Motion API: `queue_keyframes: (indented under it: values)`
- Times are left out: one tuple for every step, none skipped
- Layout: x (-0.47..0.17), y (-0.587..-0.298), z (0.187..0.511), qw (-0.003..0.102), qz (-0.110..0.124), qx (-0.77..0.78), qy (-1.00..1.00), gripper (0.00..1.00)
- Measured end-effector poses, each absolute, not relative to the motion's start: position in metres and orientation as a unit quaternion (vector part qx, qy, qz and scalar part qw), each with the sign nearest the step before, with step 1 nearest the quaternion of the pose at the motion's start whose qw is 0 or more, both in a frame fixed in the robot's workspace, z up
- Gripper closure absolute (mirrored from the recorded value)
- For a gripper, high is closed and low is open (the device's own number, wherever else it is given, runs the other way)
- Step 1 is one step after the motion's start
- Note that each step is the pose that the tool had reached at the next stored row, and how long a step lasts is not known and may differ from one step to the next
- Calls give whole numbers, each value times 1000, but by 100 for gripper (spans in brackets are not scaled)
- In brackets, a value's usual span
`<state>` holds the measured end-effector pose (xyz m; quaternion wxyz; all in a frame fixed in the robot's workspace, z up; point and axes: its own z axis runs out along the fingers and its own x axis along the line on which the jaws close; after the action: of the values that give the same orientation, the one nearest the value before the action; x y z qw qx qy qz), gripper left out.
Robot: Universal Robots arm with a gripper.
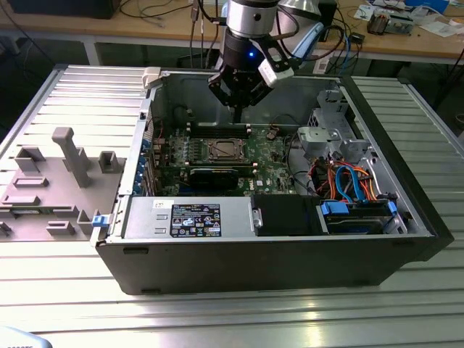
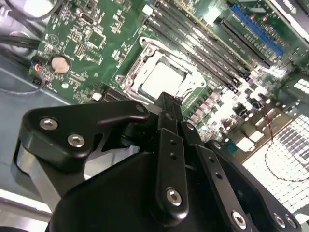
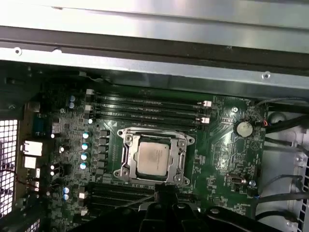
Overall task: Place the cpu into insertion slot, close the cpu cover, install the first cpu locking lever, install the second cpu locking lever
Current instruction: 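Install the second cpu locking lever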
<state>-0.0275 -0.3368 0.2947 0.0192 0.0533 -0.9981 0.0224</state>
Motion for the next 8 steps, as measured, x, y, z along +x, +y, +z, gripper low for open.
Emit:
queue_keyframes:
  values:
    - [-28, -340, 295, 19, 22, 53, -998, 89]
    - [-28, -342, 294, 19, 22, 53, -998, 89]
    - [-28, -346, 294, 19, 20, 53, -998, 89]
    - [-28, -349, 294, 19, 19, 53, -998, 89]
    - [-29, -352, 294, 19, 15, 53, -998, 89]
    - [-29, -354, 294, 19, 12, 54, -998, 89]
    - [-29, -357, 294, 18, 9, 54, -998, 89]
    - [-29, -358, 294, 18, 8, 54, -998, 89]
